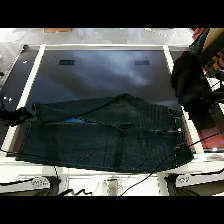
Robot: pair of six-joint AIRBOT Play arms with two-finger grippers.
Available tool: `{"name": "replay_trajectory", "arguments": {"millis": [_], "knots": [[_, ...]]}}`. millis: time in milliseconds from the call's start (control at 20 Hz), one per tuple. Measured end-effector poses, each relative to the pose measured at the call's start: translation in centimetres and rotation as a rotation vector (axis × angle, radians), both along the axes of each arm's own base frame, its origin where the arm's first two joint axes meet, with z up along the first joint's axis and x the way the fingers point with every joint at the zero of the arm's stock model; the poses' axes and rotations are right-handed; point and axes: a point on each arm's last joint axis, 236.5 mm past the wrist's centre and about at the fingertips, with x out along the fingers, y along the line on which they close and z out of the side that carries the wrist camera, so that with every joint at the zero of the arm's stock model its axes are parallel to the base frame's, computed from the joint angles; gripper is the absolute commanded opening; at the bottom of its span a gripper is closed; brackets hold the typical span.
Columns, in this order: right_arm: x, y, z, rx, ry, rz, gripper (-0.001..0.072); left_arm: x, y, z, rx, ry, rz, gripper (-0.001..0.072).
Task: Fold the clothes and pants, and hang the long-sleeved shirts on hangers.
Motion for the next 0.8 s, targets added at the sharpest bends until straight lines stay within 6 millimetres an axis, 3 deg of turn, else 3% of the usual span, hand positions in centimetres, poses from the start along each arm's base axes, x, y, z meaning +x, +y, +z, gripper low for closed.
{"name": "replay_trajectory", "arguments": {"millis": [350, 600, 800], "knots": [[0.5, 0.6, 0.1, 0.028, -0.024, -0.002, 0.0120, 2.9, -3.6, -3.1, -0.204, -0.113, -0.103, 0.0566], [1.2, 1.4, 0.4, 0.063, -0.055, -0.003, 0.0120, 4.0, -3.8, -4.2, -0.200, -0.165, -0.153, 0.0563], [1.6, 1.7, 0.5, 0.079, -0.071, -0.004, 0.0120, 5.4, -2.9, -2.5, -0.158, -0.222, -0.179, 0.0564]]}}
